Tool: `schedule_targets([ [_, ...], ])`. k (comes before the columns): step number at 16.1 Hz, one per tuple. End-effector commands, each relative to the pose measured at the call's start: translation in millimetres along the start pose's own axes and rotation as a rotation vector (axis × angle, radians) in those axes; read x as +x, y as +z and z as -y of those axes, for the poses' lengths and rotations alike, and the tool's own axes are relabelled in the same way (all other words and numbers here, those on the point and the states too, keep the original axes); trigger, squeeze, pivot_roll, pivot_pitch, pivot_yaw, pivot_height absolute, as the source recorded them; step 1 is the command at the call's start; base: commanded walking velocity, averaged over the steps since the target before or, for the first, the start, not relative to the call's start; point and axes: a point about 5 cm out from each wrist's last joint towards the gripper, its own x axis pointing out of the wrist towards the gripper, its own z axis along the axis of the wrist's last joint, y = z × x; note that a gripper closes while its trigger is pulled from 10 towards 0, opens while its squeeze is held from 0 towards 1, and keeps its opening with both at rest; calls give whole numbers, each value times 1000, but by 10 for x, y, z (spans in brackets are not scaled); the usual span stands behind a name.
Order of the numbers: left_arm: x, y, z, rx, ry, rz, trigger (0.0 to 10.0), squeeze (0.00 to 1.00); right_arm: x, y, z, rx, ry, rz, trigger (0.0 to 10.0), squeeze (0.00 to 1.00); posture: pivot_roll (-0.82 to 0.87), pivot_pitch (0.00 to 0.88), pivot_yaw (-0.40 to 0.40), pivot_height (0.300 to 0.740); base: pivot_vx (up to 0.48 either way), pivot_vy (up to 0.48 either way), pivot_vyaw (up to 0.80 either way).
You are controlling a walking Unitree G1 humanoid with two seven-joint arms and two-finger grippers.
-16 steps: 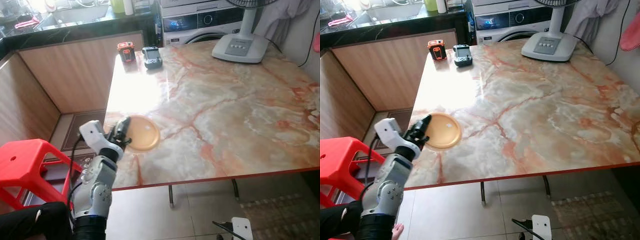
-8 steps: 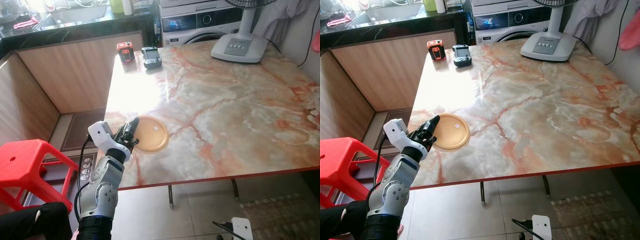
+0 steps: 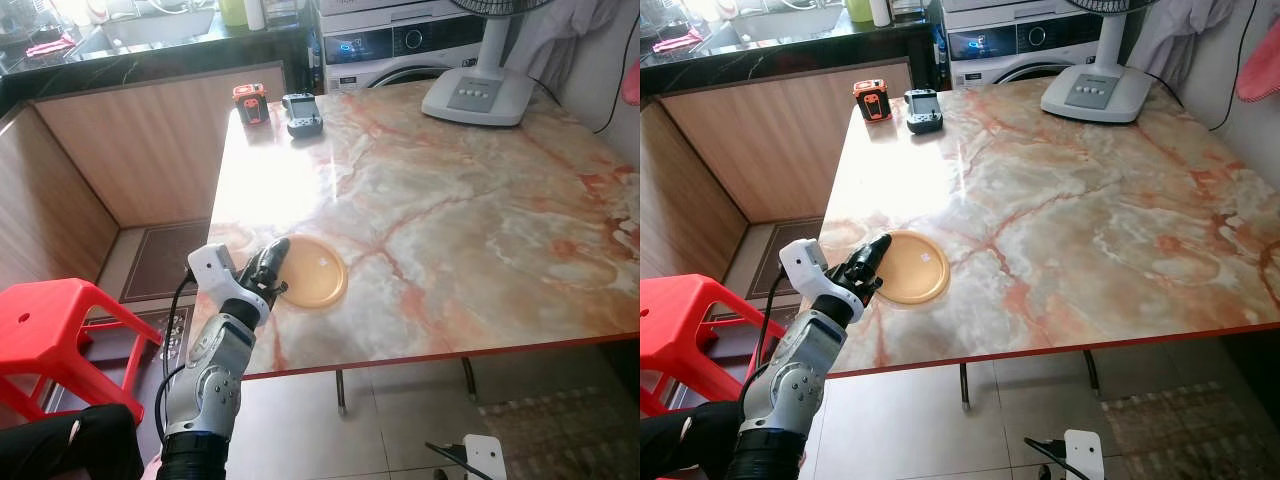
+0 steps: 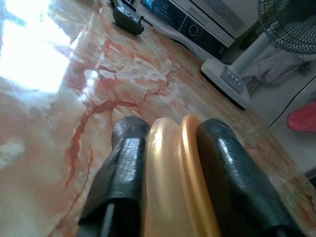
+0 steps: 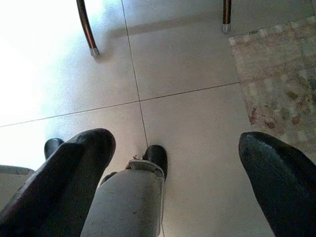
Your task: Restocking fridge
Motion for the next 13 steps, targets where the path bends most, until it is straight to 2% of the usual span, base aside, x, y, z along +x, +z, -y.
schedule_targets([
  [1,-21,-46,-43,15,14,-30,10000,1000,-3,-26,-33,1,10,-8,10000,0,-70,0,106,740,0,0,0],
  [10,-50,-94,-128,-6,65,-33,10000,1000,-1,-16,-36,2,16,-4,10000,0,-70,0,104,740,0,0,0],
  [13,-66,-15,-142,-22,70,0,10000,1000,-1,-14,-34,1,14,-3,10000,0,-68,0,103,740,0,0,0],
])
